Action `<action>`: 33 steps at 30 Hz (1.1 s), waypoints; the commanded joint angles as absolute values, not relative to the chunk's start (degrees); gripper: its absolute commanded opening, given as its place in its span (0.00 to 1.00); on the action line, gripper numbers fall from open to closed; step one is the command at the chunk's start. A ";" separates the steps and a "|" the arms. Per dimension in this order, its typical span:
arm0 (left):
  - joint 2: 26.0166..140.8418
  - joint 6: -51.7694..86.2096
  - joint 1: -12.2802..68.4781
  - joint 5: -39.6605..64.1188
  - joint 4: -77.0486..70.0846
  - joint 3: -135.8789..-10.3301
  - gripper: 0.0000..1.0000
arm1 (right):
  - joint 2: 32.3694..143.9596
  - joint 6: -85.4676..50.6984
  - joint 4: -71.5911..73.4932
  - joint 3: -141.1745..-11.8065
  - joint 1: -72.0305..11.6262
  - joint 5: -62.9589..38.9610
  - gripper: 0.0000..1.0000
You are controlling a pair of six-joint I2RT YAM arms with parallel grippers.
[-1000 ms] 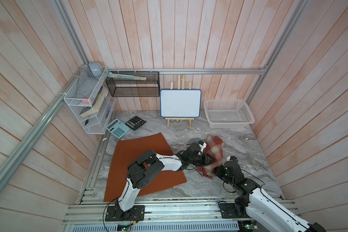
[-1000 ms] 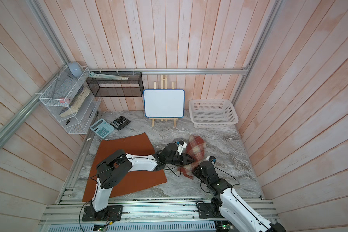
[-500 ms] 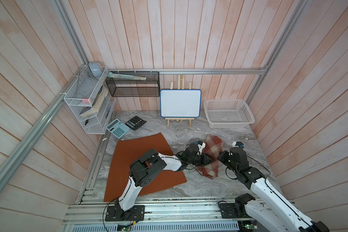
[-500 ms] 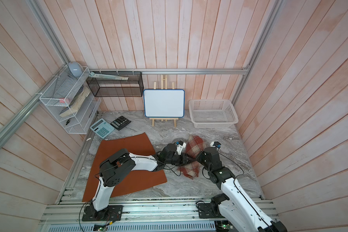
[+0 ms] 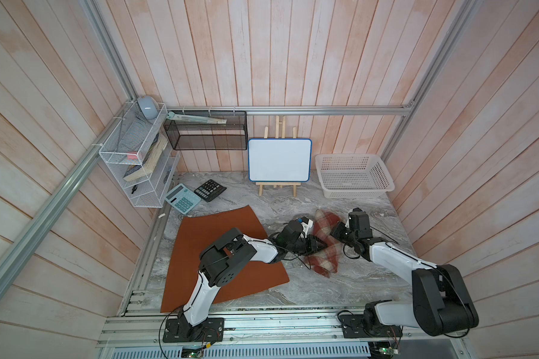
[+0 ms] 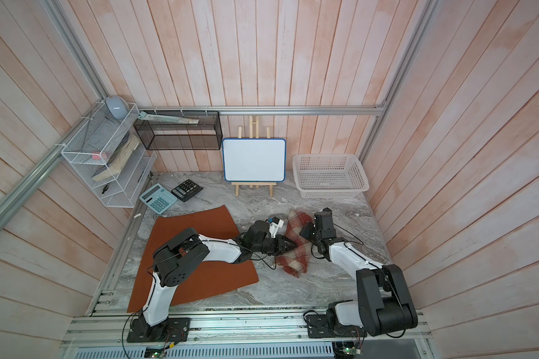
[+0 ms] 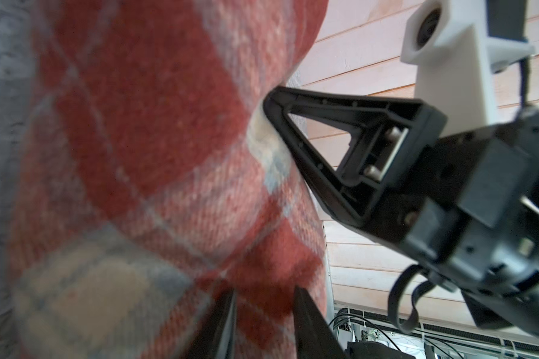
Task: Roll up the skirts
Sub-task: Roll the skirt at the center of the board.
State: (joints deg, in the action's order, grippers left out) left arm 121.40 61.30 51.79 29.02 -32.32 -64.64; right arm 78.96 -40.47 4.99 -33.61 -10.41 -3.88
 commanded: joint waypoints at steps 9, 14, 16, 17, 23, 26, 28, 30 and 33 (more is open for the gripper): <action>120.26 60.84 52.10 32.48 -33.23 -56.01 0.31 | 90.70 -41.38 10.71 -32.58 -7.82 -5.82 0.00; 119.51 63.94 54.22 32.96 -38.35 -52.37 0.28 | 88.26 -41.54 10.19 -32.00 -7.83 -6.49 0.00; 118.94 63.72 54.18 32.81 -38.70 -51.77 0.24 | 86.46 -41.45 9.20 -32.65 -8.07 -6.95 0.00; 118.34 63.34 53.84 32.61 -37.91 -51.72 0.24 | 85.34 -41.33 8.14 -33.27 -8.14 -6.86 0.00; 110.73 58.77 50.71 30.09 -31.68 -50.45 0.27 | 79.27 -38.84 1.44 -36.64 -8.39 -6.50 0.00; 108.01 55.60 49.64 28.58 -26.95 -52.07 0.34 | 78.00 -37.30 -0.08 -37.50 -8.34 -7.55 0.00; 107.76 54.30 49.18 28.55 -24.72 -53.53 0.36 | 77.24 -36.93 -0.52 -37.83 -8.37 -7.99 0.00; 107.84 53.87 48.71 28.61 -23.74 -54.79 0.38 | 76.73 -36.77 -0.95 -37.88 -8.37 -8.15 0.00; 107.89 52.57 48.33 28.23 -21.68 -57.30 0.41 | 76.39 -35.98 -1.93 -38.32 -8.40 -8.62 0.00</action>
